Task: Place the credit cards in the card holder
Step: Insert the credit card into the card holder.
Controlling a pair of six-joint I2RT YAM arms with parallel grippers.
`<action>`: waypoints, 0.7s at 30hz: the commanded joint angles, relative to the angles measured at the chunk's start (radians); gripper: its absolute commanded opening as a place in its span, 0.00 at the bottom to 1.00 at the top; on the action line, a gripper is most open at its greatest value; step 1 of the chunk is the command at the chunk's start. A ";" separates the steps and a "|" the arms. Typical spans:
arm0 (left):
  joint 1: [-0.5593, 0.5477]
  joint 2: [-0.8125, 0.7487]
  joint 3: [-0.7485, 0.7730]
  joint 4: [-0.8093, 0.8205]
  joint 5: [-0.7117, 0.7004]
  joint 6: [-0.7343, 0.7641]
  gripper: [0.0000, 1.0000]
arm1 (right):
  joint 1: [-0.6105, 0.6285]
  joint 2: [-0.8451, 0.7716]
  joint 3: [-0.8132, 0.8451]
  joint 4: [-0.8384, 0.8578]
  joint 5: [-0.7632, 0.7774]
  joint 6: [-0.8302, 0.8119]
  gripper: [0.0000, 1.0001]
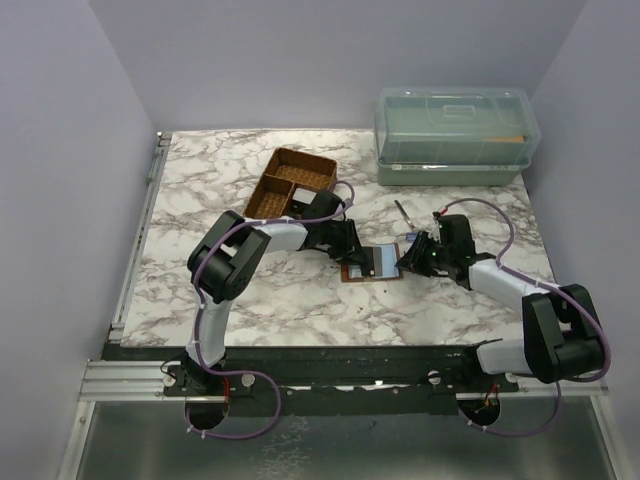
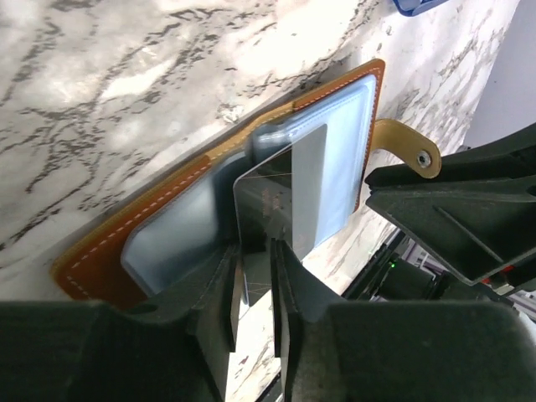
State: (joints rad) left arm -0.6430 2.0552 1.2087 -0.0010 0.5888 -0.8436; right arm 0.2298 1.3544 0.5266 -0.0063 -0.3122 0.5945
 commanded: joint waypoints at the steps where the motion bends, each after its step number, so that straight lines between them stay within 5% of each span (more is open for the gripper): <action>1: -0.020 -0.022 0.018 -0.114 -0.085 0.056 0.30 | 0.001 -0.029 0.049 -0.096 0.074 -0.056 0.28; 6: -0.028 -0.046 0.037 -0.172 -0.125 0.102 0.42 | 0.002 -0.034 0.044 -0.065 0.048 -0.067 0.34; 21: -0.100 0.023 0.151 -0.189 -0.105 0.091 0.41 | 0.002 0.059 0.017 0.080 -0.100 -0.012 0.28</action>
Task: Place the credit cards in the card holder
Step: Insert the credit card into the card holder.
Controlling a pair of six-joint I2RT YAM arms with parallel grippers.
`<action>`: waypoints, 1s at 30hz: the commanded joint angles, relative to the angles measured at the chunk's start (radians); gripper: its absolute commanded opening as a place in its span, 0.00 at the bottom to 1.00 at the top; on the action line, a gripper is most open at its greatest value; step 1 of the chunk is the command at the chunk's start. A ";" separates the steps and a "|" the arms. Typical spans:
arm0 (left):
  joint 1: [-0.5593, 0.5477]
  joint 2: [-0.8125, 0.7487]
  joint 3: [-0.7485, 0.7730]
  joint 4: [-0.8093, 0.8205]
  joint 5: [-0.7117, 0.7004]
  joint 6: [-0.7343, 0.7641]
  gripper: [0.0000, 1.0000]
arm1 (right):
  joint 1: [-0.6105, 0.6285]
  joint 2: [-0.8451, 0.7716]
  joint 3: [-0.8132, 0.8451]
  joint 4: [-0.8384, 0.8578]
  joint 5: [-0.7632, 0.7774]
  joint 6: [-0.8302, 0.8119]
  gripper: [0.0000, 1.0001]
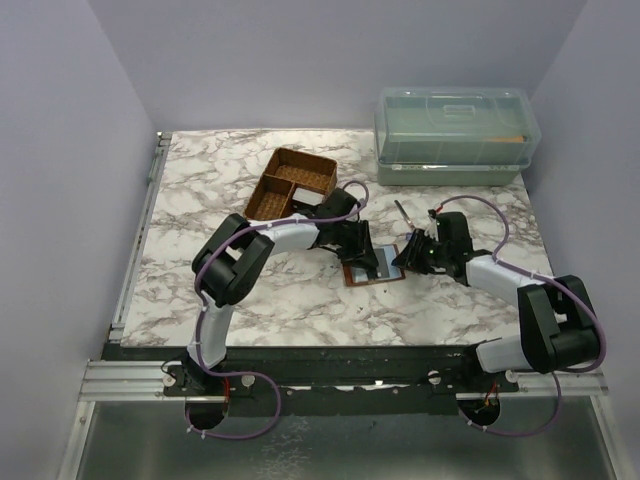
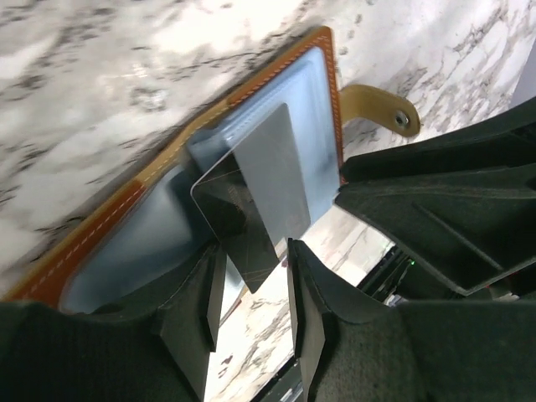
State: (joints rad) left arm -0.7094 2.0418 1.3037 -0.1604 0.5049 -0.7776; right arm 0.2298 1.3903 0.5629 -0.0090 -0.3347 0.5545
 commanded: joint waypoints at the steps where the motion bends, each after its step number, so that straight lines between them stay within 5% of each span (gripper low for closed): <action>1: -0.035 0.039 0.062 -0.032 -0.013 0.024 0.42 | 0.003 0.024 -0.021 0.081 -0.079 0.033 0.28; 9: -0.041 0.027 0.112 -0.140 -0.039 0.109 0.53 | 0.002 -0.025 -0.056 0.080 -0.045 0.054 0.24; 16: -0.041 0.025 0.122 -0.184 0.005 0.165 0.56 | 0.003 -0.053 -0.060 0.031 0.034 0.025 0.32; 30: -0.050 0.117 0.243 -0.243 0.026 0.154 0.44 | 0.002 -0.059 -0.072 0.042 0.024 0.010 0.37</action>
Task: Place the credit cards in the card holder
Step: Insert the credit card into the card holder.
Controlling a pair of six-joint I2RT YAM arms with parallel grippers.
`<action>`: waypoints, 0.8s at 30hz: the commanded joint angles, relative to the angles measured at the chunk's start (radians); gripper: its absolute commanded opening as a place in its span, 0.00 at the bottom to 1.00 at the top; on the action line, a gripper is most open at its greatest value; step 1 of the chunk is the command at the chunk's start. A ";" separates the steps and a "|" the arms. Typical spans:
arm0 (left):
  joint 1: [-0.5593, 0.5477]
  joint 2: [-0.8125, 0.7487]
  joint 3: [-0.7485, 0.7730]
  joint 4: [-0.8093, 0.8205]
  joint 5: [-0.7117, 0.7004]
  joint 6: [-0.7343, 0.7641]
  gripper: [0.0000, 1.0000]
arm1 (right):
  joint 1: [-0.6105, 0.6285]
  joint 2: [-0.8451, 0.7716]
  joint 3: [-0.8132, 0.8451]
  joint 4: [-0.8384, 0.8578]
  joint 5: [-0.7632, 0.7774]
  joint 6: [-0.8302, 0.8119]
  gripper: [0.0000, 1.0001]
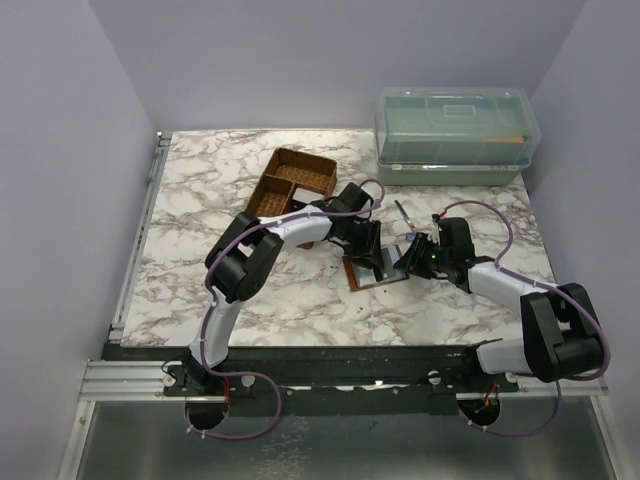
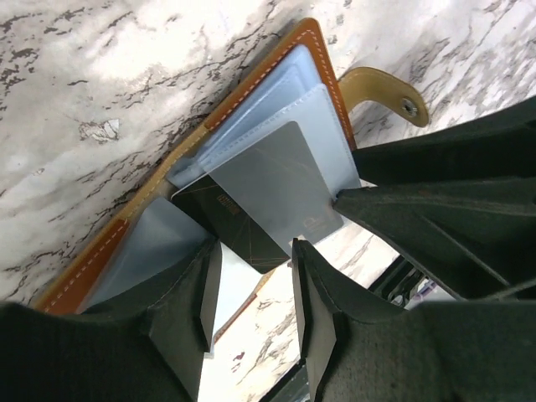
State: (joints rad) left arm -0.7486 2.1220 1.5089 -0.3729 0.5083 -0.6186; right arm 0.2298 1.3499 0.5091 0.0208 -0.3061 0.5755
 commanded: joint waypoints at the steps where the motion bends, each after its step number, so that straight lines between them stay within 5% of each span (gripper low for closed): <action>1: -0.012 0.036 0.043 -0.029 0.023 -0.012 0.44 | 0.001 -0.021 -0.016 0.007 -0.007 -0.011 0.36; 14: -0.010 -0.047 -0.033 -0.028 -0.034 -0.004 0.51 | 0.002 -0.006 0.019 -0.030 0.020 -0.028 0.39; 24: -0.015 0.020 0.030 0.019 0.039 -0.051 0.44 | 0.001 0.034 0.002 0.044 -0.046 -0.007 0.29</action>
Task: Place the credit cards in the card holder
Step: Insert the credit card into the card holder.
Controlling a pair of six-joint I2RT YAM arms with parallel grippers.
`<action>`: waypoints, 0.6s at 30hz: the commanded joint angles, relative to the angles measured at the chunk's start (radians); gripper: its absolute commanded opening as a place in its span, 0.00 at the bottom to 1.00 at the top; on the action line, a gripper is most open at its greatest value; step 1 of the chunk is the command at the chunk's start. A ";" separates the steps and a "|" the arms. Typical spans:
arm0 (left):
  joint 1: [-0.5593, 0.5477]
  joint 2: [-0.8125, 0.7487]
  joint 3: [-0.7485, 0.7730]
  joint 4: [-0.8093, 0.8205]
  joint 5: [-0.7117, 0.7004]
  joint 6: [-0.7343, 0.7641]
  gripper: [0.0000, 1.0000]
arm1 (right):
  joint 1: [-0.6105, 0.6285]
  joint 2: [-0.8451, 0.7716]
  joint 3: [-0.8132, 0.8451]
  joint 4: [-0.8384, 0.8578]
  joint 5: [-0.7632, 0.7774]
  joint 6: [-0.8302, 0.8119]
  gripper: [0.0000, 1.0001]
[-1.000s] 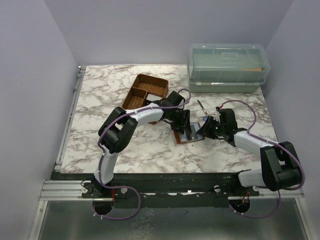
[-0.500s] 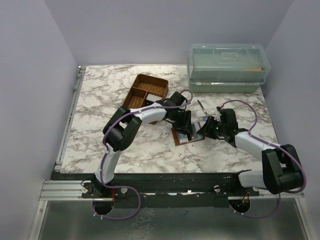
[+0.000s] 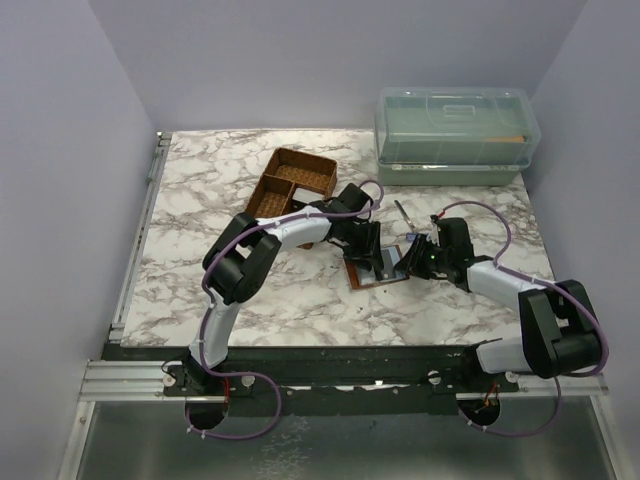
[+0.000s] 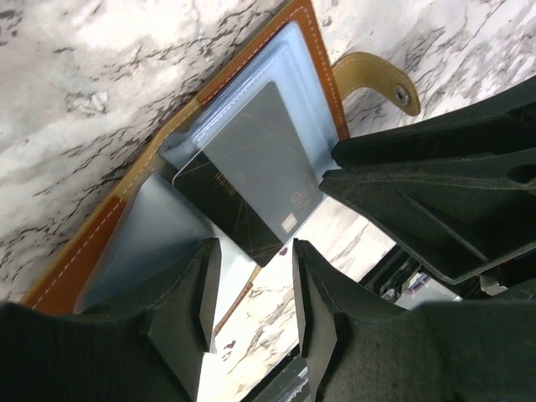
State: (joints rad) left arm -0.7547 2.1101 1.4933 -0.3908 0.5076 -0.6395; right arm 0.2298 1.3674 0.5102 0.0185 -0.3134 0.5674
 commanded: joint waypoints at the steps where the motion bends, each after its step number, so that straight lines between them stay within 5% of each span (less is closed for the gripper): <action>1: -0.012 0.034 0.055 0.042 0.040 -0.031 0.44 | 0.002 0.019 -0.003 0.057 -0.057 0.005 0.29; 18: -0.006 -0.045 -0.026 0.070 0.051 -0.026 0.52 | 0.002 -0.123 -0.020 -0.017 0.004 0.032 0.46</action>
State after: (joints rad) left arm -0.7784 2.1265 1.5211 -0.3325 0.5182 -0.6758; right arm 0.2272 1.2819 0.4923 0.0330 -0.3420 0.5926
